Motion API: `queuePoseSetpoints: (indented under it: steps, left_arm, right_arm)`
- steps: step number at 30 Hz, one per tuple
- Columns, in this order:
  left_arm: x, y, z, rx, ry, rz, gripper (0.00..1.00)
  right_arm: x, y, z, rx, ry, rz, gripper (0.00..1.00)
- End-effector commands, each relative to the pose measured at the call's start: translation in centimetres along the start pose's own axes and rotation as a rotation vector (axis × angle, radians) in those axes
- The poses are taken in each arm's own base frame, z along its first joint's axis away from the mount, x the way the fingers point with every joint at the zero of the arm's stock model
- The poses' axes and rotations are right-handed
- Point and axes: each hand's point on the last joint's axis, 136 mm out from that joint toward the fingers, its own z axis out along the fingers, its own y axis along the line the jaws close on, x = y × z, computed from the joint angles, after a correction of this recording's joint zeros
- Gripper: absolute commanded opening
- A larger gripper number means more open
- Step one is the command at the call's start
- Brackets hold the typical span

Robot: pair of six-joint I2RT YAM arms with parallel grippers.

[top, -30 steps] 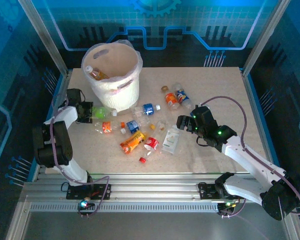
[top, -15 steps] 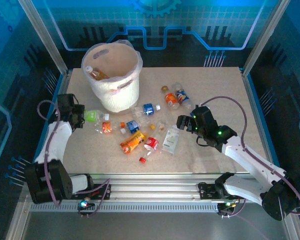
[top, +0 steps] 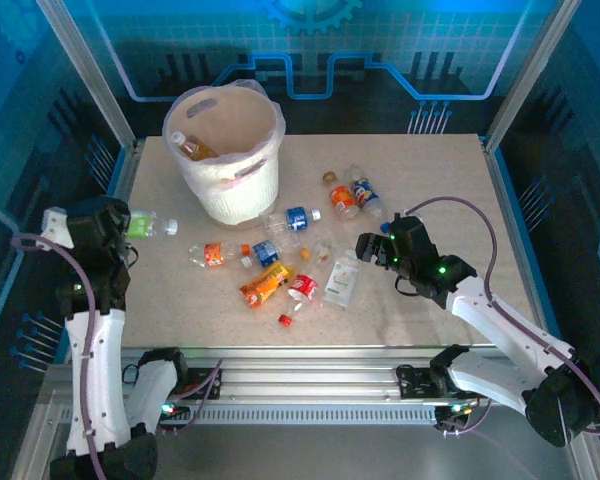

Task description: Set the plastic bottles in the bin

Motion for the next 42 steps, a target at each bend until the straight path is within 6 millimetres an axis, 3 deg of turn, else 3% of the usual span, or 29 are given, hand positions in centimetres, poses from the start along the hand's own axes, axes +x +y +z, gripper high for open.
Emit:
queuePoseSetpoints:
  steps: [1, 7, 13, 18, 23, 28, 34, 42]
  left_arm:
    - [-3.5, -3.4, -2.5, 0.098, -0.097, 0.068, 0.45]
    - [-6.6, -10.9, -4.0, 0.306, -0.143, 0.073, 0.45]
    - [-6.7, -17.1, -2.6, 0.436, -0.122, 0.09, 0.44]
    - [-4.6, -22.8, -1.1, 0.519, -0.093, 0.177, 0.44]
    - [-1.1, -29.0, 0.4, 0.601, -0.068, 0.302, 0.44]
    - [3.0, -33.9, 2.0, 0.667, -0.044, 0.436, 0.44]
    - [8.6, -36.0, 5.0, 0.671, 0.014, 0.592, 0.44]
    - [15.4, -34.7, 8.2, 0.645, 0.091, 0.793, 0.46]
  right_arm:
    - [-0.4, 0.1, -0.2, -0.017, -0.017, 0.03, 1.0]
    - [-0.4, 0.3, -0.1, -0.025, -0.012, 0.034, 1.0]
    - [-0.2, 0.2, -0.3, -0.031, -0.013, 0.042, 1.0]
    - [-0.4, 0.2, -0.5, -0.032, -0.015, 0.042, 1.0]
    - [-0.3, 0.3, -0.5, -0.035, -0.011, 0.051, 1.0]
    - [-0.1, 0.2, -0.6, -0.036, -0.006, 0.057, 1.0]
    - [-0.1, 0.1, -0.8, -0.035, -0.01, 0.064, 1.0]
    - [-0.3, 0.2, -1.0, -0.037, -0.01, 0.066, 1.0]
